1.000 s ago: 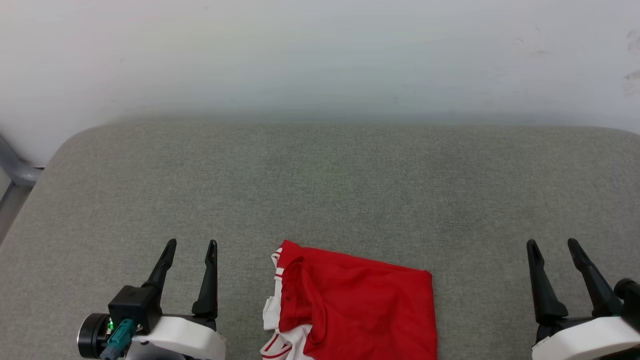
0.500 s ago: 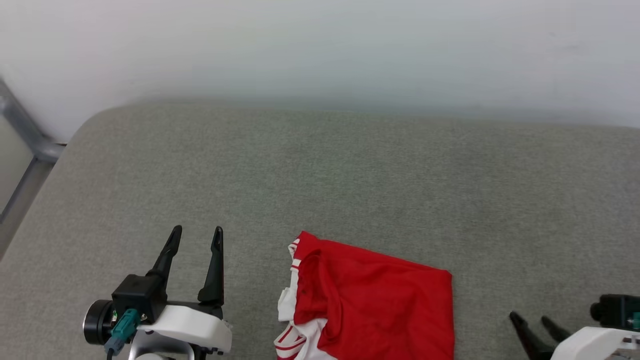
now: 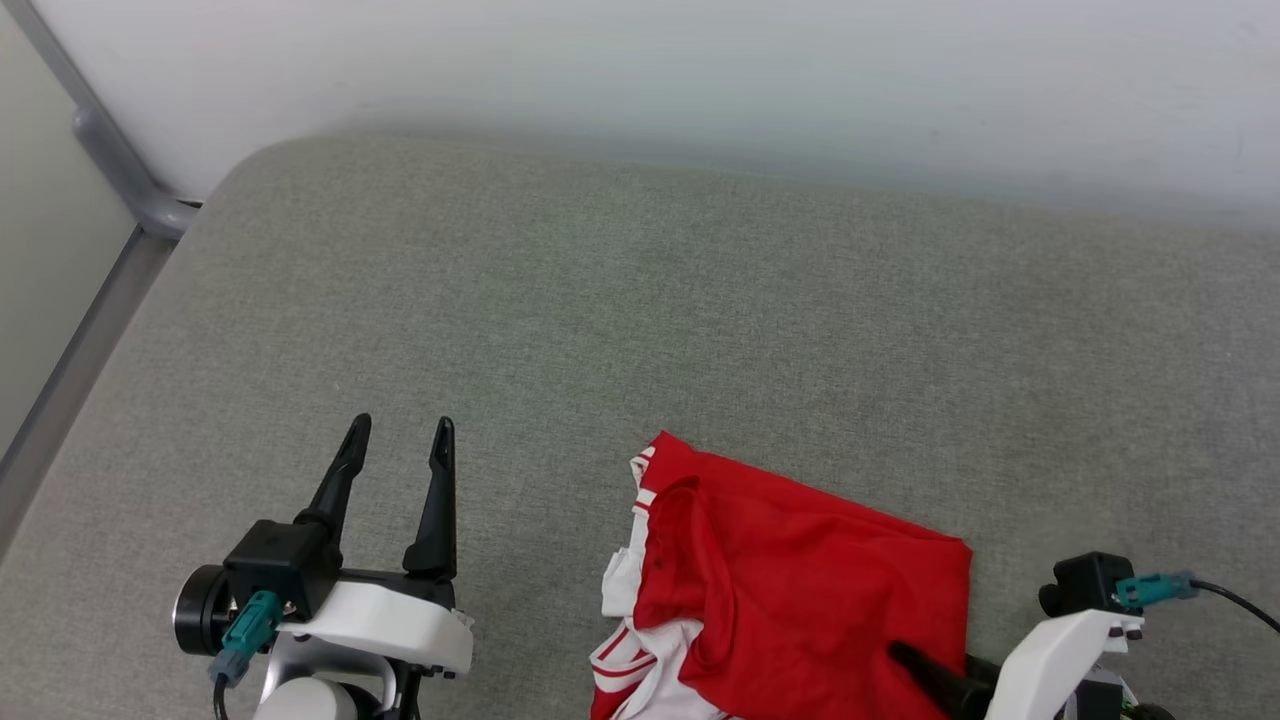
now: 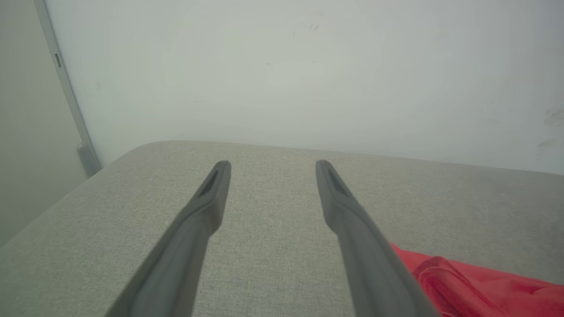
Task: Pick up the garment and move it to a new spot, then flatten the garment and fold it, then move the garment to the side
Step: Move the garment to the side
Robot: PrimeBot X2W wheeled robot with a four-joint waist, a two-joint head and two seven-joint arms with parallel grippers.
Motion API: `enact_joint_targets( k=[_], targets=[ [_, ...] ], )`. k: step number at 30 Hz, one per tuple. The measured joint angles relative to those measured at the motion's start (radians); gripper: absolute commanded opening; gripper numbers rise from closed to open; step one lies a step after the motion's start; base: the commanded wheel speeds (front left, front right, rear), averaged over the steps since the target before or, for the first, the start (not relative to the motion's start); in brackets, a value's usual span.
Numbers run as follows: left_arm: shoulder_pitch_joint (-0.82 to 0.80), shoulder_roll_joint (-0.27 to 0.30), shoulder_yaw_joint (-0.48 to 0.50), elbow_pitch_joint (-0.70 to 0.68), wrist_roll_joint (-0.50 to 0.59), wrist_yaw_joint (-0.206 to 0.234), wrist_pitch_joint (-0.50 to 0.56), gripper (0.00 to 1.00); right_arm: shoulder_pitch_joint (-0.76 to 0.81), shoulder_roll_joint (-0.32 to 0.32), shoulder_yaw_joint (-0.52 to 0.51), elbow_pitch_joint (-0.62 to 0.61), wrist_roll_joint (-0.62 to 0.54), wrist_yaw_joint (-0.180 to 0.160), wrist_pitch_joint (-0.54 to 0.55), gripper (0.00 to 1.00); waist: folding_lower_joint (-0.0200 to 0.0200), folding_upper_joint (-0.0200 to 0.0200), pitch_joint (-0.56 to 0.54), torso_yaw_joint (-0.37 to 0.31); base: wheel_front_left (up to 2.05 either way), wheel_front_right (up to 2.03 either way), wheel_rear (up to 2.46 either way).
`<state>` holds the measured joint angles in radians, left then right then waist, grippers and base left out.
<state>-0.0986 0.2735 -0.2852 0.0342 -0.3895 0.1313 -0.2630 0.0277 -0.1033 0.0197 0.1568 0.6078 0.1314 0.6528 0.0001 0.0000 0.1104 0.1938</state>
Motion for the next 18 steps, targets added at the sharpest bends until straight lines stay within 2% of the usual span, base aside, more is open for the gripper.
enact_joint_targets(
  k=[3, 4, 5, 6, 11, 18],
  targets=[
    [-0.005, -0.004, 0.004, 0.005, 0.004, -0.01, 0.0, 1.0, -0.034, 0.003, 0.016, 0.06, 0.02, 0.0, 0.008, 1.0, 0.0, 0.0, 0.008, 0.01, 0.0, 0.0, 0.0],
    [-0.005, -0.005, 0.005, 0.005, 0.008, -0.012, 0.0, 1.0, -0.044, 0.004, 0.021, 0.077, 0.029, 0.0, 0.01, 0.69, 0.0, 0.0, 0.01, 0.012, 0.0, 0.0, 0.0],
    [-0.007, -0.008, 0.007, 0.006, 0.009, -0.014, 0.0, 1.0, -0.052, 0.004, 0.027, 0.089, 0.034, 0.0, 0.014, 0.18, 0.0, 0.0, 0.011, 0.015, 0.0, 0.0, 0.0],
    [-0.008, -0.01, 0.007, 0.007, 0.011, -0.016, 0.0, 1.0, -0.059, 0.004, 0.032, 0.1, 0.039, 0.0, 0.014, 0.0, -0.0001, 0.0, 0.012, 0.017, 0.0, 0.0, 0.0],
    [-0.008, -0.021, 0.017, 0.01, 0.021, -0.022, 0.0, 1.0, -0.08, 0.004, 0.064, 0.128, 0.069, 0.0, -0.003, 0.0, 0.0, 0.0, 0.009, 0.018, 0.0, 0.0, 0.0],
    [0.008, -0.023, 0.029, 0.013, 0.035, -0.026, 0.0, 1.0, -0.083, -0.048, 0.109, 0.075, 0.034, 0.0, -0.039, 0.0, 0.0, 0.0, -0.022, -0.003, 0.0, 0.0, 0.0]
  ],
)
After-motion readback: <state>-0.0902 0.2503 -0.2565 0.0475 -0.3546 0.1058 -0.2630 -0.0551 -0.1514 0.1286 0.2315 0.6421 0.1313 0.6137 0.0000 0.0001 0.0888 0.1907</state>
